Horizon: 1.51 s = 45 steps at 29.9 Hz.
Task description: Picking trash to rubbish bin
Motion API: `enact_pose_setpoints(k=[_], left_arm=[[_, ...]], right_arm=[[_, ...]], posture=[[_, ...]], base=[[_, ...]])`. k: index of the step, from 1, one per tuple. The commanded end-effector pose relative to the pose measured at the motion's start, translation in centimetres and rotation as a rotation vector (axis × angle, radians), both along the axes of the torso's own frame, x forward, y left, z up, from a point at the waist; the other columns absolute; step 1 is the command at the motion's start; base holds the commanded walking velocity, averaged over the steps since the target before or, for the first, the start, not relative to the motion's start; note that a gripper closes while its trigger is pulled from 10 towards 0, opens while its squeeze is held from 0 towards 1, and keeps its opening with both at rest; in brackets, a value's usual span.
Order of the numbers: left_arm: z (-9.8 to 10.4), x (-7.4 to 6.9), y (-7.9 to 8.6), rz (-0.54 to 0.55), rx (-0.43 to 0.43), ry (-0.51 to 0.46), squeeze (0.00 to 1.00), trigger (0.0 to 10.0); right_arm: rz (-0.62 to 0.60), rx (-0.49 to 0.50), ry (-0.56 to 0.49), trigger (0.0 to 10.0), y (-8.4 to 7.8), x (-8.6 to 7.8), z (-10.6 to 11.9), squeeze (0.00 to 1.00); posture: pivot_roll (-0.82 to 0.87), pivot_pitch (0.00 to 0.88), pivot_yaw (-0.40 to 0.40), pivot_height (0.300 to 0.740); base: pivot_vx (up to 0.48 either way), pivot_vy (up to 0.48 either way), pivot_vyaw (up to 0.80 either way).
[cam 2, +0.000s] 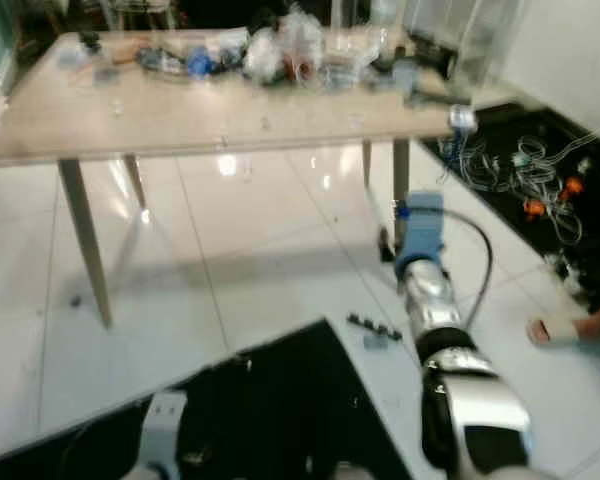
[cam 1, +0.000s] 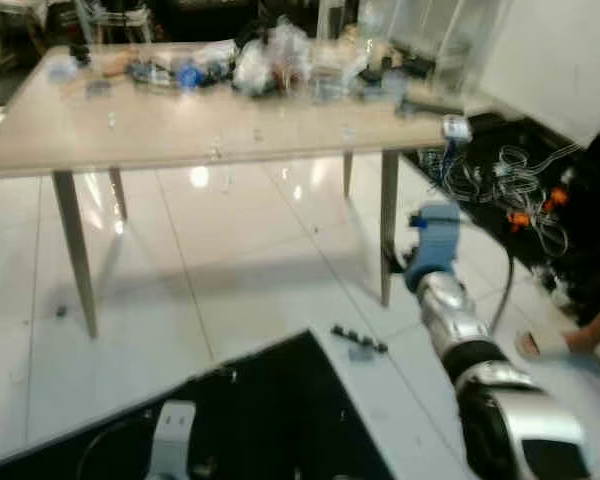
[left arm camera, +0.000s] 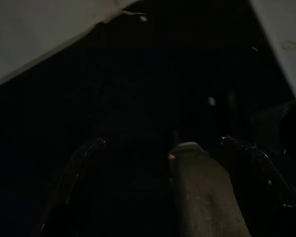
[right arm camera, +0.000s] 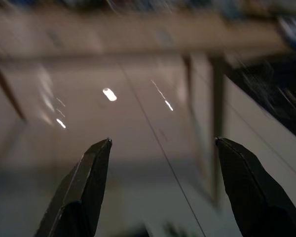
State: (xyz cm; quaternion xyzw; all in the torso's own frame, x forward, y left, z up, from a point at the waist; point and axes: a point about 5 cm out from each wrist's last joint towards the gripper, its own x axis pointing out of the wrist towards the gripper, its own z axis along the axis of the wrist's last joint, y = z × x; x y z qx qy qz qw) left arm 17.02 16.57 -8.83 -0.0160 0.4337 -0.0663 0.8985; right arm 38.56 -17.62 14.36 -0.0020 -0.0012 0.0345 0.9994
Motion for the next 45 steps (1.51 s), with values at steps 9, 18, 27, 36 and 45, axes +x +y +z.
enact_pose_setpoints(k=[9,18,27,36,45], left_arm=[[-0.4,-0.8,-0.4,-0.011,-0.012,0.024,0.00,10.0],[-0.5,-1.1,-0.3,-0.029,-0.005,0.033,0.00,10.0],[-0.6,-1.4,-0.5,-0.045,-0.005,0.040,0.00,10.0],[-0.6,-1.2,-0.6,-0.053,-0.003,0.038,0.00,10.0],[-0.6,-1.3,-0.6,-0.056,-0.005,0.039,0.00,10.0]], right_arm=[[0.271,-0.108,-0.046,10.0,4.8,-0.5,-0.1,0.00],[0.297,-0.101,-0.030,10.0,4.1,-0.4,-0.1,0.00],[0.277,-0.155,-0.011,10.0,3.8,-0.3,-0.4,0.00],[0.267,-0.203,-0.002,10.0,3.5,-0.2,-0.5,0.00],[0.239,-0.244,0.003,10.0,3.2,-0.2,-0.6,0.00]], posture=[[-0.05,0.047,0.038,0.740],[-0.06,0.045,0.043,0.740],[-0.06,0.046,0.040,0.740],[-0.06,0.040,0.039,0.740],[-0.06,0.042,0.041,0.740]], base=[[0.480,0.000,0.34],[0.480,0.000,0.77],[0.480,0.000,0.50],[0.480,0.000,0.00],[0.480,0.000,0.00]])
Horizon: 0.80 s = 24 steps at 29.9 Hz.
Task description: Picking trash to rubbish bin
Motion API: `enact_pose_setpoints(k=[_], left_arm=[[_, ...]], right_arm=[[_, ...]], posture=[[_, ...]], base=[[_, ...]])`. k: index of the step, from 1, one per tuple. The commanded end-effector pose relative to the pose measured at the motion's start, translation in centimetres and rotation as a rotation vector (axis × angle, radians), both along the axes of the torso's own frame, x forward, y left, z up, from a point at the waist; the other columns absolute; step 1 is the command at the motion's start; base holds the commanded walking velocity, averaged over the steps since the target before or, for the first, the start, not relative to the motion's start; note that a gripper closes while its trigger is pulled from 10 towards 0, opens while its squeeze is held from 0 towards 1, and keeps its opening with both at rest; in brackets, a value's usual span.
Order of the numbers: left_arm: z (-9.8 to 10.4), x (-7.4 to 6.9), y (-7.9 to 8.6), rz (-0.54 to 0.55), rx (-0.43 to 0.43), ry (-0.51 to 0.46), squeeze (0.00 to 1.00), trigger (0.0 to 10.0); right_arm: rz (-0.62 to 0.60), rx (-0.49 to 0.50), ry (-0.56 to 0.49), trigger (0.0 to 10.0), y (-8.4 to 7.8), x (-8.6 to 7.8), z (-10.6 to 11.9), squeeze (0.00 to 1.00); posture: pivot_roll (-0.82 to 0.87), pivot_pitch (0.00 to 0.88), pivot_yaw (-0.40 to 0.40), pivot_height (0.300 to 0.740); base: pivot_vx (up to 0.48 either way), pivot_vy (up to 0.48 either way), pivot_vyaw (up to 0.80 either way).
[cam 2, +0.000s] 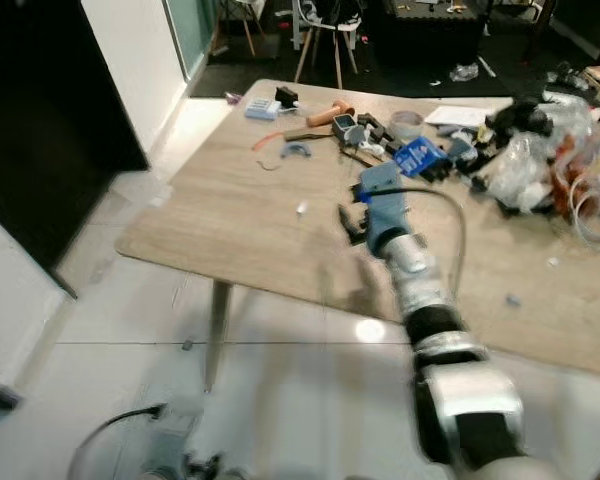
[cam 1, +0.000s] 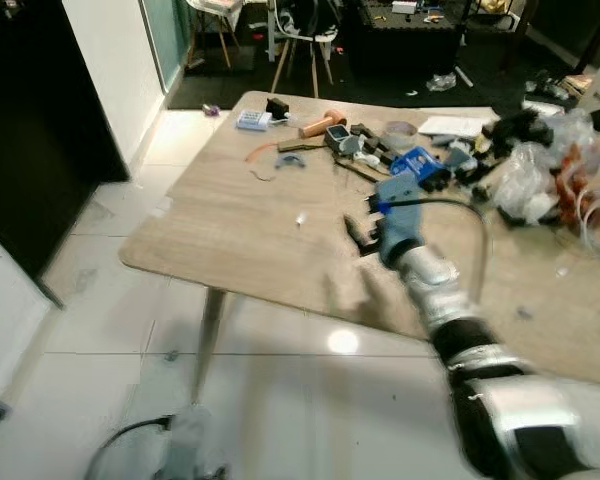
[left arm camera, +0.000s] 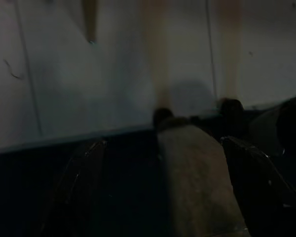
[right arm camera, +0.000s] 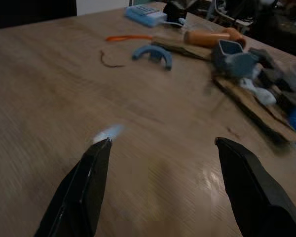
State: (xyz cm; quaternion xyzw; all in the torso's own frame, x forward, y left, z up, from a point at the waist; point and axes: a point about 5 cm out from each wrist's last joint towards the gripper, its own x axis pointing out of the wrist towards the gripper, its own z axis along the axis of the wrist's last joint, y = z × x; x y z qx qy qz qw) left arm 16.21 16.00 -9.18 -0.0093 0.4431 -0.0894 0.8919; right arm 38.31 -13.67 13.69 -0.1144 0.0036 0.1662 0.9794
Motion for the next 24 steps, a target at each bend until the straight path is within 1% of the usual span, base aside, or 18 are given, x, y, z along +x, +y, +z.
enact_pose_setpoints(k=[1,11,14,15,16,19,24], left_arm=[[-0.2,-0.5,0.0,-0.008,0.002,0.018,0.00,10.0],[-0.3,-0.6,0.0,-0.006,0.003,0.020,0.00,10.0],[-0.3,-0.6,-0.1,-0.006,0.003,0.021,0.00,10.0],[-0.3,-0.6,-0.1,-0.006,0.003,0.021,0.00,10.0],[-0.3,-0.6,-0.1,-0.006,0.003,0.021,0.00,10.0],[-0.3,-0.7,-0.1,-0.001,0.000,0.021,0.00,10.0],[-0.3,-0.7,-0.1,0.016,-0.003,0.022,0.00,10.0]], right_arm=[[-0.031,-0.021,-0.006,10.0,-0.8,0.1,0.1,0.00],[-0.036,-0.026,0.004,10.0,-0.8,0.1,0.0,0.00],[-0.009,-0.024,0.033,10.0,-0.3,-0.1,-0.6,0.00],[0.017,-0.034,0.049,10.0,0.1,-0.2,-0.9,0.00],[0.017,-0.034,0.049,10.0,0.1,-0.2,-0.9,0.00],[0.069,-0.072,0.069,10.0,1.0,-0.6,-1.6,0.00],[0.068,-0.098,0.078,10.0,1.0,-0.7,-1.9,0.00]], posture=[[-0.06,0.042,0.041,0.740],[-0.06,0.045,0.043,0.740],[-0.06,0.045,0.041,0.740],[-0.06,0.047,0.041,0.740],[-0.06,0.047,0.041,0.740],[-0.06,0.048,0.040,0.740],[-0.06,0.049,0.041,0.740]], base=[[0.480,0.000,0.00],[0.480,0.000,0.00],[0.480,0.000,0.00],[0.480,0.000,0.00],[0.480,0.000,0.00],[0.480,0.000,0.00],[0.327,0.000,0.00]])
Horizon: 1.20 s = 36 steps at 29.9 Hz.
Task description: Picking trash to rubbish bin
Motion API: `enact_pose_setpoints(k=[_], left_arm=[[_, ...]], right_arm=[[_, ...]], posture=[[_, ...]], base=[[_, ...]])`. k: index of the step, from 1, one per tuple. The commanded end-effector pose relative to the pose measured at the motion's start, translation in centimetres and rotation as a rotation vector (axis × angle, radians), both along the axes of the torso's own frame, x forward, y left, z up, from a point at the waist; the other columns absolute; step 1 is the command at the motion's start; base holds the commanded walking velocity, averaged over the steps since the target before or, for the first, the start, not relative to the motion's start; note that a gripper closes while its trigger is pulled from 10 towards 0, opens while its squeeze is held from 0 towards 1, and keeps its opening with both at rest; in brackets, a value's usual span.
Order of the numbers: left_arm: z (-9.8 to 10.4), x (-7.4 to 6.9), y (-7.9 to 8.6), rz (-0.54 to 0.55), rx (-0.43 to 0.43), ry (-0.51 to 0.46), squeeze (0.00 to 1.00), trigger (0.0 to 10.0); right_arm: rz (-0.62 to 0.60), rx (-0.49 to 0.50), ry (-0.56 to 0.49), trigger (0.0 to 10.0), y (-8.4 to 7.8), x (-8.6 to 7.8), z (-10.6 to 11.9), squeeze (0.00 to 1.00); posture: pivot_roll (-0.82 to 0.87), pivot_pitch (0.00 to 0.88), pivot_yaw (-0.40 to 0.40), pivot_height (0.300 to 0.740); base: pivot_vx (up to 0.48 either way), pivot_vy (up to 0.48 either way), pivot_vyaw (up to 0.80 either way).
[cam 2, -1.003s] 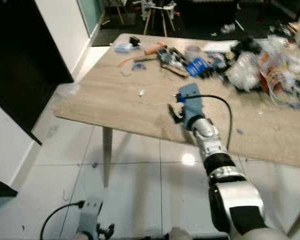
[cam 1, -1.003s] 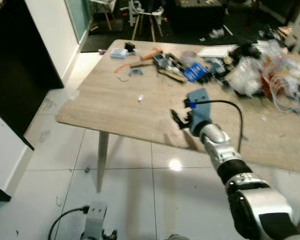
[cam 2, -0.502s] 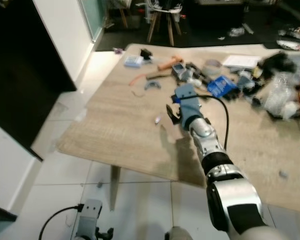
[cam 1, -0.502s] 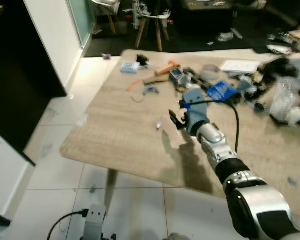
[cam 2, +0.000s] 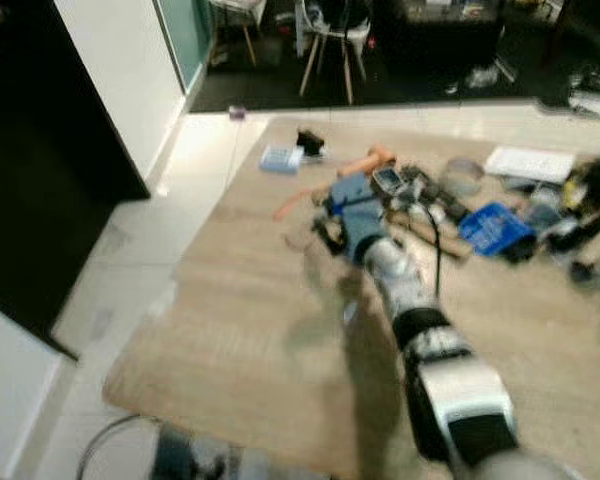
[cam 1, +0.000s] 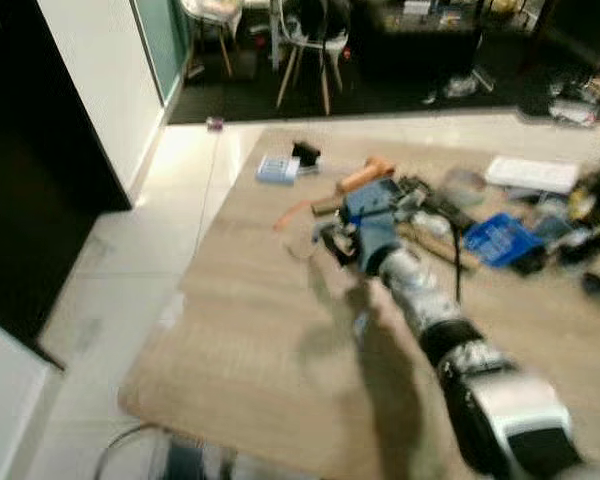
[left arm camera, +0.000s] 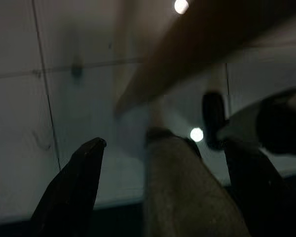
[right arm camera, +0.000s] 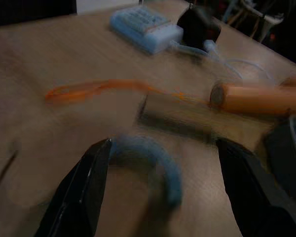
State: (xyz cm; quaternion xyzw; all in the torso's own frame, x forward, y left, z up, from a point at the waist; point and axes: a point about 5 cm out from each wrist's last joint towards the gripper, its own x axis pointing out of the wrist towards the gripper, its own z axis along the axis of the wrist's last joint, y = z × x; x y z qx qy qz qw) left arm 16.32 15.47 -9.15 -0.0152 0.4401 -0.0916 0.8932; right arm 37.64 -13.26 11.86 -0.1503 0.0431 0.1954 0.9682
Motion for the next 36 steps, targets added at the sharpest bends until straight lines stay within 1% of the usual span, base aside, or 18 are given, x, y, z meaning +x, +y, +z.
enact_pose_setpoints(k=[1,7,9,11,12,13,14,16,17,20,23,25,28,29,30,32,36], left_arm=[[-0.4,-0.9,0.4,0.012,0.010,0.028,0.00,10.0],[-0.3,-0.9,0.4,0.011,0.004,0.026,0.00,10.0],[-0.3,-0.9,0.4,0.011,0.003,0.025,0.00,10.0],[-0.3,-0.9,0.4,0.011,0.002,0.026,0.00,10.0],[-0.3,-0.9,0.4,0.010,0.002,0.027,0.00,10.0],[-0.4,-0.9,0.3,0.009,0.002,0.028,0.00,10.0],[-0.4,-0.9,0.3,0.009,0.002,0.028,0.00,10.0],[-0.4,-0.9,0.3,0.007,0.002,0.030,0.00,10.0],[-0.4,-0.9,0.3,0.007,0.002,0.030,0.00,10.0],[-0.4,-1.0,0.3,0.004,0.002,0.035,0.00,10.0],[-0.5,-1.1,0.3,0.002,0.004,0.037,0.00,10.0],[-0.5,-1.1,0.2,0.000,0.004,0.037,0.00,10.0],[-0.5,-1.1,0.2,-0.001,0.003,0.036,0.00,10.0],[-0.5,-1.1,0.2,-0.002,0.003,0.036,0.00,10.0],[-0.5,-1.1,0.2,-0.002,0.003,0.036,0.00,10.0],[-0.5,-1.2,0.2,-0.004,0.003,0.036,0.00,10.0],[-0.5,-1.2,0.2,-0.005,0.004,0.039,0.00,10.0]], right_arm=[[0.008,-0.017,0.009,10.0,0.5,0.0,-0.1,0.00],[0.010,-0.023,0.014,10.0,0.3,0.2,0.1,0.00],[0.022,-0.034,0.035,10.0,0.3,0.2,0.1,0.00],[0.041,-0.051,0.062,10.0,0.3,0.2,-0.1,0.00],[0.054,-0.090,0.084,10.0,0.2,0.1,-0.4,0.00],[0.050,-0.111,0.111,10.0,-0.1,0.1,-0.5,0.00],[0.050,-0.111,0.111,10.0,-0.1,0.1,-0.5,0.00],[0.034,-0.124,0.154,10.0,-0.7,0.2,-0.6,0.00],[0.034,-0.124,0.154,10.0,-0.7,0.2,-0.6,0.00],[-0.015,-0.112,0.202,10.0,-2.2,0.6,-0.1,0.00],[-0.034,-0.091,0.229,10.0,-2.8,0.6,-0.1,0.00],[-0.048,-0.085,0.266,10.0,-3.0,0.4,-0.6,0.00],[-0.030,-0.097,0.314,10.0,-3.0,0.0,-1.4,0.00],[0.009,-0.105,0.348,10.0,-2.8,-0.4,-1.9,0.00],[0.009,-0.105,0.348,10.0,-2.8,-0.4,-1.9,0.00],[0.067,-0.121,0.403,10.0,-2.4,-0.9,-2.7,0.00],[0.084,-0.135,0.444,10.0,-2.4,-1.2,-3.1,0.00]], posture=[[-0.06,0.050,0.043,0.740],[-0.06,0.050,0.041,0.740],[-0.06,0.050,0.041,0.740],[-0.06,0.050,0.041,0.740],[-0.06,0.050,0.038,0.740],[-0.06,0.050,0.038,0.740],[-0.06,0.050,0.038,0.740],[-0.06,0.050,0.038,0.740],[-0.06,0.050,0.038,0.740],[-0.06,0.051,0.040,0.740],[-0.07,0.052,0.041,0.740],[-0.06,0.051,0.040,0.740],[-0.06,0.052,0.041,0.740],[-0.06,0.053,0.041,0.740],[-0.06,0.053,0.041,0.740],[-0.06,0.053,0.041,0.740],[-0.06,0.056,0.043,0.740]], base=[[0.000,0.000,0.00],[0.000,0.000,0.00],[0.000,0.000,0.00],[0.000,0.000,0.00],[0.000,0.000,0.00],[0.000,0.000,0.00],[0.000,0.000,0.00],[0.000,0.000,0.00],[0.000,0.000,0.00],[0.000,0.000,0.00],[0.000,0.000,0.00],[0.000,0.000,0.00],[0.000,0.000,0.00],[0.000,0.000,0.00],[0.000,0.000,0.00],[0.000,0.000,0.00],[0.000,0.000,0.00]])
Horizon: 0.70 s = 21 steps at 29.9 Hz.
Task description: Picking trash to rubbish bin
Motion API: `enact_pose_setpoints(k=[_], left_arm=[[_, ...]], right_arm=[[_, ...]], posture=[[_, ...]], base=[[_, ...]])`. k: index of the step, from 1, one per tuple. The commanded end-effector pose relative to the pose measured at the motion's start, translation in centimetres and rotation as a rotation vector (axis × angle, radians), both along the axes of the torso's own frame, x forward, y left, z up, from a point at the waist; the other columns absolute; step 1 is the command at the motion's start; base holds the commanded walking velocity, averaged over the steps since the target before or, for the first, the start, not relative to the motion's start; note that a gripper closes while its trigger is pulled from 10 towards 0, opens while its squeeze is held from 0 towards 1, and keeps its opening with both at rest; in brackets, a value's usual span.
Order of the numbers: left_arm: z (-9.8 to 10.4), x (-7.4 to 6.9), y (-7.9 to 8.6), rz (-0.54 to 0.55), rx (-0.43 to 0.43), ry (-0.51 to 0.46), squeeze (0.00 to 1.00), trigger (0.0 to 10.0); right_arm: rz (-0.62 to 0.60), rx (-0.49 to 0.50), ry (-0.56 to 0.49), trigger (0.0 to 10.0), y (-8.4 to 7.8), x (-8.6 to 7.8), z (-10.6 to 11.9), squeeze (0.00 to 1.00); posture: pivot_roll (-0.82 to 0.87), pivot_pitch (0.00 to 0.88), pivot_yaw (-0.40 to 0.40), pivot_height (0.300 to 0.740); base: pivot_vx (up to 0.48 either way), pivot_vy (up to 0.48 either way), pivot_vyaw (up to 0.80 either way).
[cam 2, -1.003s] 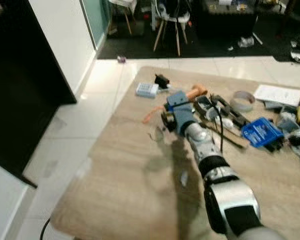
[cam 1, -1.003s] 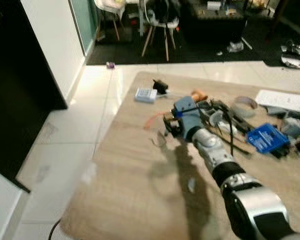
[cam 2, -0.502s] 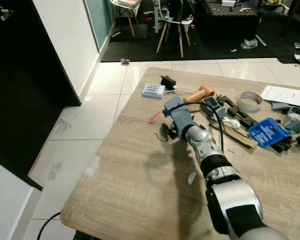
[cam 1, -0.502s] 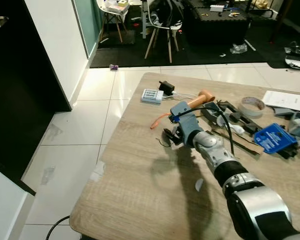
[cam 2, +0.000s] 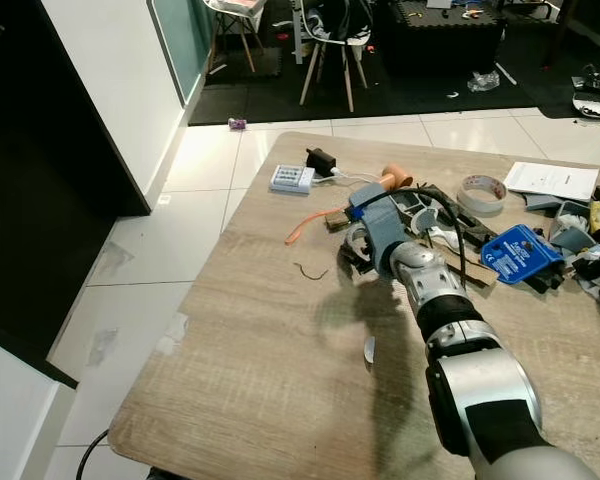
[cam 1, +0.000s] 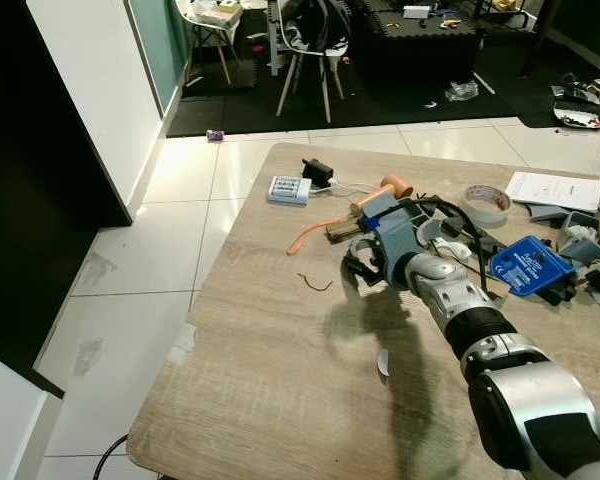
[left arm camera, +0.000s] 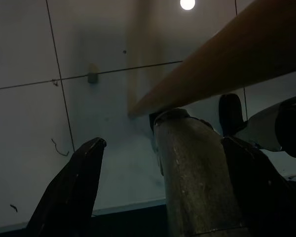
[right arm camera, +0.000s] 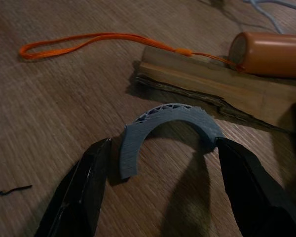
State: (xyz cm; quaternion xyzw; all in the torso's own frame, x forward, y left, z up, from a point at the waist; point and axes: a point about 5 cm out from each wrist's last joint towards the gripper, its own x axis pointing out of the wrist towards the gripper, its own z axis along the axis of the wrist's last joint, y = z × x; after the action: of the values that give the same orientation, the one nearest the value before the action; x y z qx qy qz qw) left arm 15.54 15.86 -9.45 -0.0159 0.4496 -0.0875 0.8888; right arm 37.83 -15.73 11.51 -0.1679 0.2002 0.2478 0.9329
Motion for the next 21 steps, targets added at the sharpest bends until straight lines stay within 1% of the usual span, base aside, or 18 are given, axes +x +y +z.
enact_pose_setpoints(k=[1,4,7,10,12,15,21], left_arm=[[-0.22,-0.49,-0.17,-0.013,0.001,0.019,0.00,10.0],[-0.27,-0.62,-0.11,-0.015,0.003,0.023,0.00,10.0],[-0.30,-0.70,-0.07,-0.016,0.004,0.025,0.00,10.0],[-0.30,-0.70,-0.07,-0.017,0.004,0.025,0.00,10.0],[-0.28,-0.67,-0.08,-0.018,0.004,0.024,0.00,10.0],[-0.28,-0.67,-0.07,-0.019,0.004,0.024,0.00,10.0],[-0.29,-0.67,-0.07,-0.023,0.006,0.026,0.00,10.0]], right_arm=[[0.011,-0.036,0.133,10.0,-0.09,-1.43,-2.83,0.00],[0.007,-0.028,0.137,10.0,-0.13,-1.44,-2.82,0.00],[0.020,-0.028,0.147,10.0,0.17,-1.50,-2.89,0.00],[0.027,-0.035,0.174,10.0,0.39,-1.72,-3.24,0.00],[0.043,-0.046,0.216,10.0,0.54,-2.12,-3.78,0.00],[0.041,-0.065,0.215,10.0,0.48,-2.14,-3.80,0.00],[0.025,-0.047,0.229,10.0,0.45,-2.05,-3.65,0.00]], posture=[[-0.06,0.056,0.043,0.740],[-0.06,0.057,0.042,0.740],[-0.07,0.057,0.043,0.740],[-0.07,0.057,0.043,0.740],[-0.07,0.057,0.043,0.740],[-0.06,0.054,0.041,0.740],[-0.07,0.053,0.043,0.740]], base=[[0.000,0.000,0.00],[0.000,0.000,0.00],[0.000,0.000,0.00],[0.000,0.000,0.00],[0.000,0.000,0.00],[0.000,0.000,0.00],[0.000,0.000,0.00]])
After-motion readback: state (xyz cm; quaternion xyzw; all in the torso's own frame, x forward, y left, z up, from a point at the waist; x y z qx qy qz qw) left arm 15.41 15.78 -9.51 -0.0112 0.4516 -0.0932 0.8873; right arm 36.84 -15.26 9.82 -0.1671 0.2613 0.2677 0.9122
